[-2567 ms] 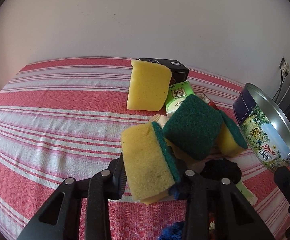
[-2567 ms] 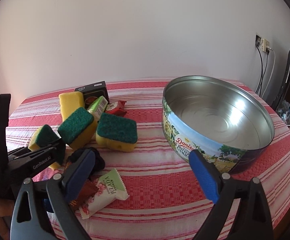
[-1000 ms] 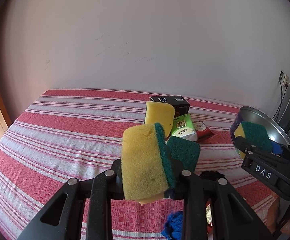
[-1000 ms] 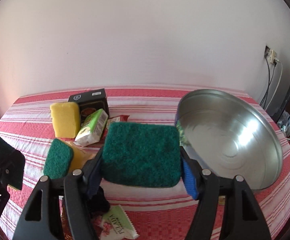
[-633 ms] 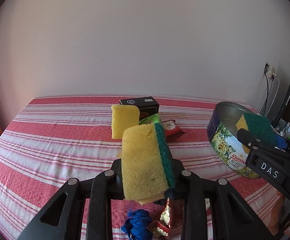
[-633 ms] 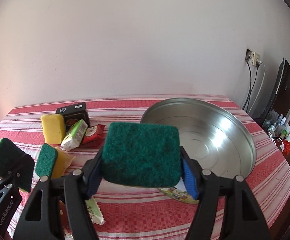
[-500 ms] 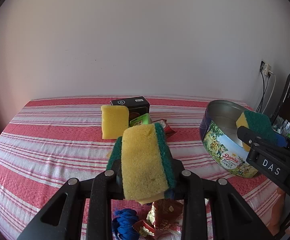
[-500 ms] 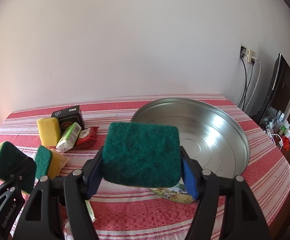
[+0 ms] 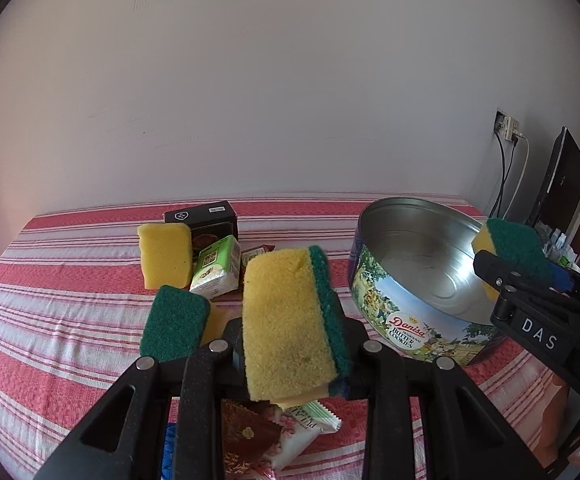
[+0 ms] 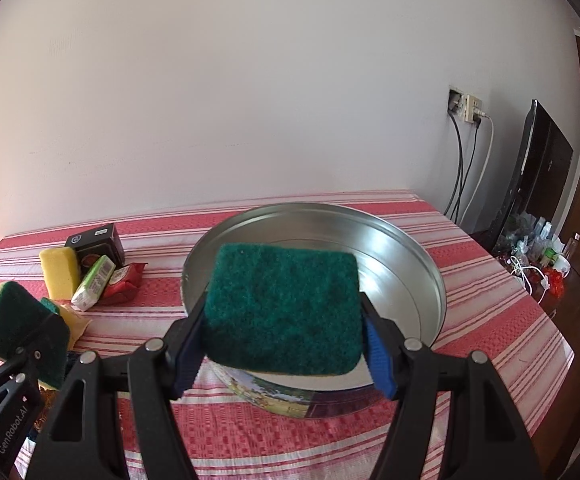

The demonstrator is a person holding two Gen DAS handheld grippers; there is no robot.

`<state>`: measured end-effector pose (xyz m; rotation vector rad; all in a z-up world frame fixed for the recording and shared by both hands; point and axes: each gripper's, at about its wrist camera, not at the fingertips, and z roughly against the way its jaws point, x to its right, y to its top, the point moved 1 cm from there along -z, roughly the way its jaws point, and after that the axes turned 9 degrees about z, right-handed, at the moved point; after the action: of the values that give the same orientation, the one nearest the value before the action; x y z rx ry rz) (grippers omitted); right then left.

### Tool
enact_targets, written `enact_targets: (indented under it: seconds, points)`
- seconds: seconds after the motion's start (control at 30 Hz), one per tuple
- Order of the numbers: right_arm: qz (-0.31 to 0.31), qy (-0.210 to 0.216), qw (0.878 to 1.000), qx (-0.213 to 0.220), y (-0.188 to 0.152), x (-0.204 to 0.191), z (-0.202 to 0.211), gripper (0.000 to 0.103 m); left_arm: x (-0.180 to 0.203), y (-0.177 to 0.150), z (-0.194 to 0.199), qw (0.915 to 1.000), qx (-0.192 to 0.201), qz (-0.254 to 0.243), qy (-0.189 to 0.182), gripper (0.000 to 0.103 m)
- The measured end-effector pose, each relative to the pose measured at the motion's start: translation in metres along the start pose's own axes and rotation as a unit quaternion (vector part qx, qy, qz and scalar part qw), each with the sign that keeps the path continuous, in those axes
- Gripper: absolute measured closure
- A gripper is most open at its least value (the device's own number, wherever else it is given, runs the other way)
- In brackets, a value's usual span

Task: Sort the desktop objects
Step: 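Carry both held sponges over the silver tin with both tools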

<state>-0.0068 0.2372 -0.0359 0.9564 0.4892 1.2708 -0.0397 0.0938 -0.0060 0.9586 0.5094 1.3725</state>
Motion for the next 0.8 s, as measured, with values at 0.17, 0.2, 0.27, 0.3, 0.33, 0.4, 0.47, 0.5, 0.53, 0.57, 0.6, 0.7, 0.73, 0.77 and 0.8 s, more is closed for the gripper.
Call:
enact_targets:
  seconds: [0.17, 0.2, 0.27, 0.3, 0.33, 0.4, 0.47, 0.5, 0.53, 0.57, 0.6, 0.7, 0.73, 0.77, 0.8]
  points:
    - [-0.005, -0.002, 1.0, -0.001, 0.002, 0.019, -0.005, 0.035, 0.018, 0.003, -0.011, 0.9999, -0.001, -0.008, -0.012, 0.072]
    - [-0.008, -0.005, 1.0, -0.002, 0.002, 0.023, -0.007, 0.035, 0.02, 0.004, -0.014, 0.9999, -0.001, -0.009, -0.014, 0.072]
    - [-0.011, -0.008, 1.0, -0.002, 0.003, 0.031, -0.011, 0.035, 0.024, 0.006, -0.013, 0.9997, 0.001, -0.012, -0.019, 0.072]
    - [-0.011, -0.009, 1.0, -0.004, 0.004, 0.035, -0.013, 0.035, 0.027, 0.006, -0.015, 0.9997, 0.002, -0.014, -0.021, 0.072]
    - [-0.012, -0.009, 1.0, -0.007, 0.004, 0.038, -0.015, 0.035, 0.031, 0.005, -0.014, 0.9996, 0.003, -0.015, -0.024, 0.072]
    - [-0.013, -0.008, 1.0, -0.011, 0.005, 0.043, -0.02, 0.035, 0.035, 0.006, -0.02, 0.9995, 0.002, -0.019, -0.026, 0.072]
    - [-0.01, -0.012, 1.0, -0.012, 0.006, 0.047, -0.023, 0.035, 0.043, 0.007, -0.025, 0.9993, 0.0, -0.019, -0.031, 0.072]
    - [-0.009, -0.014, 1.0, -0.012, 0.006, 0.047, -0.025, 0.035, 0.045, 0.007, -0.029, 0.9993, -0.002, -0.019, -0.033, 0.072]
    - [-0.007, -0.015, 1.0, -0.013, 0.006, 0.049, -0.026, 0.035, 0.049, 0.008, -0.032, 0.9991, -0.004, -0.02, -0.037, 0.072]
    - [-0.006, -0.016, 1.0, -0.016, 0.006, 0.051, -0.029, 0.035, 0.051, 0.008, -0.035, 0.999, -0.005, -0.022, -0.039, 0.072]
    - [-0.006, -0.015, 1.0, -0.018, 0.006, 0.054, -0.031, 0.035, 0.054, 0.008, -0.038, 0.9989, -0.005, -0.024, -0.04, 0.072]
    - [-0.003, -0.018, 1.0, -0.024, 0.006, 0.058, -0.038, 0.035, 0.062, 0.009, -0.046, 0.9986, -0.009, -0.027, -0.044, 0.072]
    - [-0.002, -0.019, 0.999, -0.026, 0.006, 0.059, -0.04, 0.035, 0.064, 0.01, -0.048, 0.9985, -0.01, -0.027, -0.046, 0.072]
    - [0.0, -0.02, 0.999, -0.028, 0.006, 0.061, -0.042, 0.035, 0.067, 0.01, -0.05, 0.9985, -0.011, -0.028, -0.046, 0.072]
    - [0.001, -0.021, 0.999, -0.029, 0.006, 0.062, -0.044, 0.035, 0.069, 0.011, -0.053, 0.9984, -0.012, -0.028, -0.047, 0.072]
